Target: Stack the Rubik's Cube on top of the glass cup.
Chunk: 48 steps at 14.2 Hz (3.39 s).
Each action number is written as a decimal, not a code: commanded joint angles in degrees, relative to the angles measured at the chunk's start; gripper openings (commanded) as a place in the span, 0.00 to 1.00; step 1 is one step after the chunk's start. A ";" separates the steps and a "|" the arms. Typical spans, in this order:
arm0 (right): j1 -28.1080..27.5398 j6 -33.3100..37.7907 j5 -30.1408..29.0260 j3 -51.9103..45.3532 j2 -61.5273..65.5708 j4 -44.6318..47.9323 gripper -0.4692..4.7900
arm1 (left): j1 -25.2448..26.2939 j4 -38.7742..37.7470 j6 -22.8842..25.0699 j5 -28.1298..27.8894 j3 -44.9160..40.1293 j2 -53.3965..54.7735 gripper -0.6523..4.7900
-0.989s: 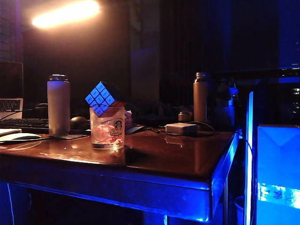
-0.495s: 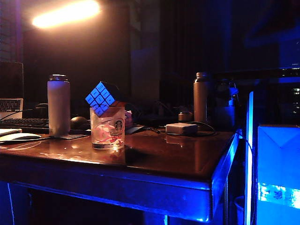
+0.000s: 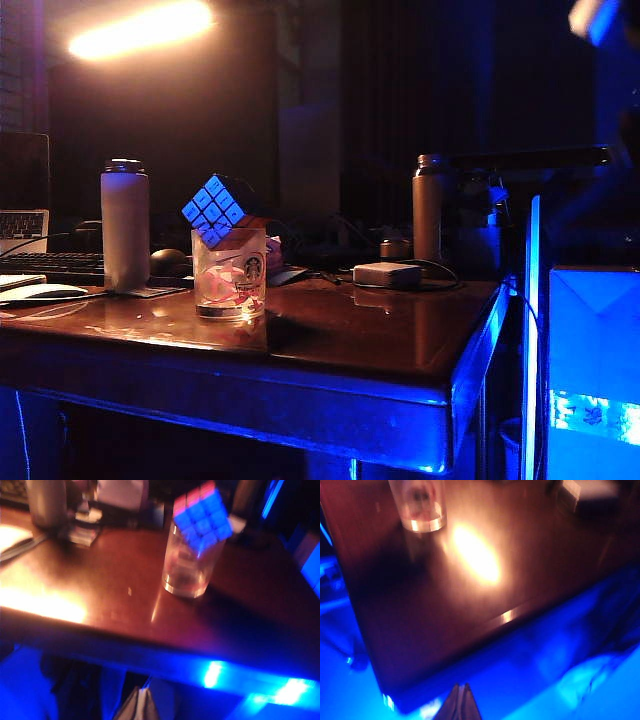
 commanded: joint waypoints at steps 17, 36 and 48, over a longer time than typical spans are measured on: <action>-0.02 3.21 0.83 -5.44 -12.22 -0.83 0.08 | 0.00 0.83 3.39 0.24 -0.87 -0.22 0.12; -17.75 3.26 1.40 -7.48 -34.10 -16.52 0.13 | 0.00 0.81 3.39 0.26 -0.87 -0.22 0.12; -17.81 3.26 1.40 -7.48 -34.10 -16.52 0.13 | 5.84 1.42 11.21 -9.53 -1.16 -0.22 0.12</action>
